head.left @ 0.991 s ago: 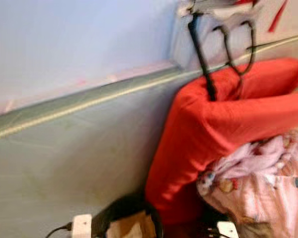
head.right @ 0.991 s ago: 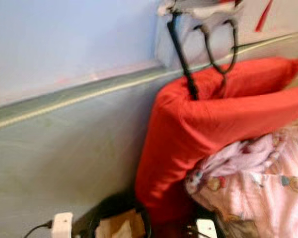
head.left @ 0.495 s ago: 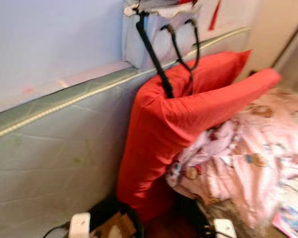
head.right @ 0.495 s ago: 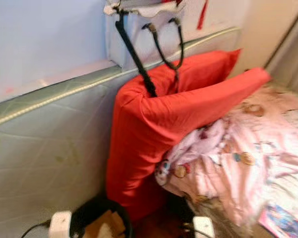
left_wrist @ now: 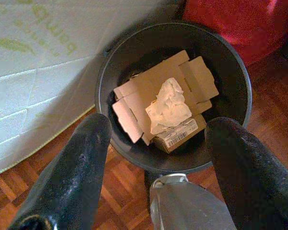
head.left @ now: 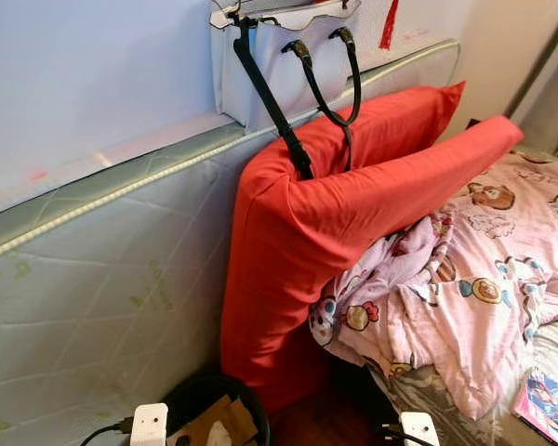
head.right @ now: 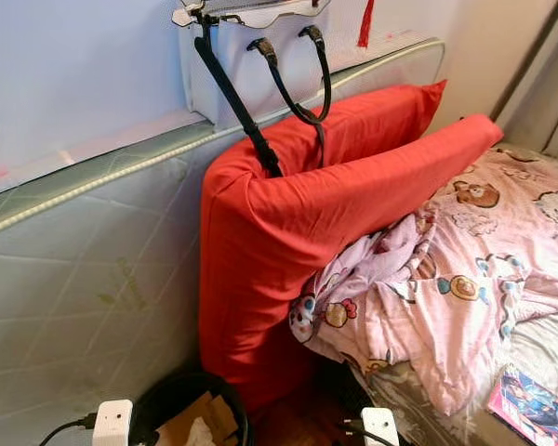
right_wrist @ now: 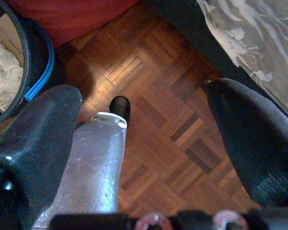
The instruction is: Clean up the room
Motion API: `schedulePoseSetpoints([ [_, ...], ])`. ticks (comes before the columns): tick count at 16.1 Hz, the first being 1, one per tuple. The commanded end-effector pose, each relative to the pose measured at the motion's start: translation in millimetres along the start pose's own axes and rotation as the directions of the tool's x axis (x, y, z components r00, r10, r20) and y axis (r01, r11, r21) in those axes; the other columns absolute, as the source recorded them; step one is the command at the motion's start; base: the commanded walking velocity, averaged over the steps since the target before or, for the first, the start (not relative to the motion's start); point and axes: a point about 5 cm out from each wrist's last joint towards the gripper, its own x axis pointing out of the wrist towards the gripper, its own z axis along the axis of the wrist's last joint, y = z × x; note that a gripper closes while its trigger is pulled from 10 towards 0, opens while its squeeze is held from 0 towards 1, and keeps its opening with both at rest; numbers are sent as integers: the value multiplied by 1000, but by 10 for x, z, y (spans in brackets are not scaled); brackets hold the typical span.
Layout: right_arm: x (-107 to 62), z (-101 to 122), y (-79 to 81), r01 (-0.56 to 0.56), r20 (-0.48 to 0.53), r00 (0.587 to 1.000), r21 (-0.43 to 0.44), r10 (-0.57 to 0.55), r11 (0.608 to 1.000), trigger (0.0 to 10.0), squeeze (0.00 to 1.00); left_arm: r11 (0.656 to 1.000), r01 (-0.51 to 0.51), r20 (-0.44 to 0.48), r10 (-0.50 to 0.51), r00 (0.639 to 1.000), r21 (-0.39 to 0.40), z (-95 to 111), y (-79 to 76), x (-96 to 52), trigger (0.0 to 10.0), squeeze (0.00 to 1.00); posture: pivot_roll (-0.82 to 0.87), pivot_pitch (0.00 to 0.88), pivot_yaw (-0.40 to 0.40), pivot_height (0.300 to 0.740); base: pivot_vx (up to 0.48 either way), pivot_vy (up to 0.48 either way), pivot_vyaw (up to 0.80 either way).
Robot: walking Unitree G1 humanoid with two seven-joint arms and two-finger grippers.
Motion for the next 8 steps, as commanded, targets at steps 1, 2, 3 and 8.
schedulePoseSetpoints([
  [1, -4, 13, -25, 7, 11, 1000, 3, -7, 1000, 10000, 0, 1000, 4, -15, -4, 1000, -2, -38, -12, -8, 10000, 0, 101, 0, -60, 740, 0, 0, 0],
  [2, -5, 12, -30, 10, 11, 1000, 8, -10, 1000, 10000, 0, 1000, 6, -16, -6, 1000, -1, -41, -17, -9, 10000, 0, 101, 0, -60, 740, 0, 0, 0],
  [3, -8, 9, -46, 19, 12, 1000, 22, -19, 1000, 10000, 0, 1000, 7, -16, -7, 1000, -1, -46, -20, -10, 10000, 0, 102, 0, -59, 740, 0, 0, 0],
  [8, -14, 1, -76, 34, 8, 999, 37, -35, 999, 10000, 0, 1000, 12, -10, -12, 1000, 0, -31, -26, -7, 10000, 0, 100, 0, -58, 740, 0, 0, 0],
])
